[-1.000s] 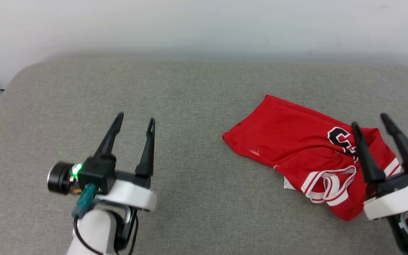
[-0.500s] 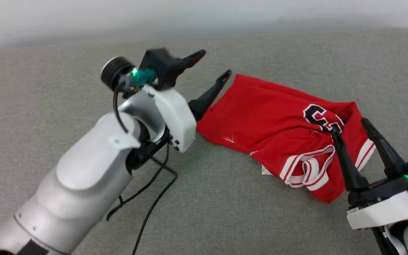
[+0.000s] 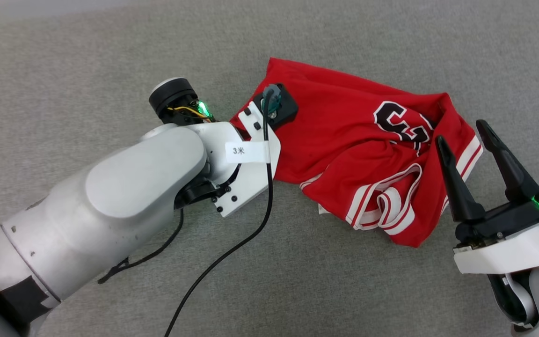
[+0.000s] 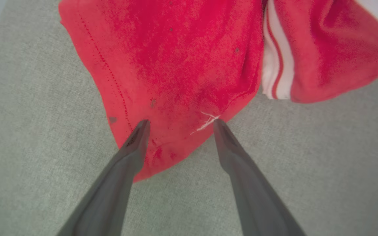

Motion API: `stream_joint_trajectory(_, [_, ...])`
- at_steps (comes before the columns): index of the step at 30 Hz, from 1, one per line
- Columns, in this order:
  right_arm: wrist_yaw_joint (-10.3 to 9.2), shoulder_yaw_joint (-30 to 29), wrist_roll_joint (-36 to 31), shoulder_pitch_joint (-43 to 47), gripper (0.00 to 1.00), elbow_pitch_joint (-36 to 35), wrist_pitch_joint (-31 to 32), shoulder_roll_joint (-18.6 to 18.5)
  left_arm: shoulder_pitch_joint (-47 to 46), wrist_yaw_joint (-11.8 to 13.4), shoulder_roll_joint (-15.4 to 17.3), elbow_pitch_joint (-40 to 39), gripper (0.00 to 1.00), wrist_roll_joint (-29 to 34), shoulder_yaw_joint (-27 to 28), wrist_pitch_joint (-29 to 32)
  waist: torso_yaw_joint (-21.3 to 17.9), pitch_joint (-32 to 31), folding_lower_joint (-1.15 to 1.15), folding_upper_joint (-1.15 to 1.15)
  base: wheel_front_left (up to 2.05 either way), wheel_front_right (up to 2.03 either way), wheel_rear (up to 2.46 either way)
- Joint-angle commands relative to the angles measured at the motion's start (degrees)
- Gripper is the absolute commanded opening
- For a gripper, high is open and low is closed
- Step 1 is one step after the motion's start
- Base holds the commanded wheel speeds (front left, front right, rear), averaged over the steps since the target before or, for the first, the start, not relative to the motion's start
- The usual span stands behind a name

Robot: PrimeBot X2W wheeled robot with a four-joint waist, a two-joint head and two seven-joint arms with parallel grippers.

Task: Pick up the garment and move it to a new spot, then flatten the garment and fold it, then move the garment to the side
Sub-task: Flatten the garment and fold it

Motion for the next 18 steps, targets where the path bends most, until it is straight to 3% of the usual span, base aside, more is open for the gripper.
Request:
stream_joint_trajectory(1, [-0.08,0.18,0.27,-1.29,1.00,0.19,-0.39,0.50,1.05,0.01,0.14,0.23,1.00,1.81,-0.06,1.05,-1.50,2.19,-0.01,0.00,0.00,0.00,0.00])
stream_joint_trajectory(8, [-0.08,0.48,0.39,-2.98,1.00,0.86,-1.14,0.86,6.62,-0.06,0.88,-0.88,1.00,3.63,-0.80,9.15,-2.39,4.54,-0.01,0.00,0.00,0.00,0.00])
stream_joint_trajectory(13, [-0.08,0.57,-0.01,-3.67,1.00,0.98,-1.43,1.36,9.33,-0.07,2.09,-1.12,1.00,6.35,-1.33,10.57,-2.45,5.02,-0.01,0.00,0.00,0.00,0.00])
stream_joint_trajectory(14, [-0.08,0.55,-0.09,-3.66,1.00,1.05,-1.47,1.39,9.51,-0.14,2.15,-1.20,0.16,6.26,-1.36,9.72,-2.34,4.95,-0.01,0.00,0.00,0.00,0.00])
stream_joint_trajectory(15, [-0.08,0.49,-0.19,-3.67,1.00,1.14,-1.45,1.40,9.65,-0.14,2.08,-1.37,0.00,6.41,-1.36,9.38,-2.19,4.80,-0.01,0.00,0.00,0.00,0.00])
stream_joint_trajectory(18, [-0.08,0.29,-0.25,-3.41,1.00,1.27,-1.50,1.32,8.46,-0.04,2.77,-1.95,0.00,7.59,-0.94,6.27,-1.47,3.80,-0.01,0.00,0.00,0.00,0.00])
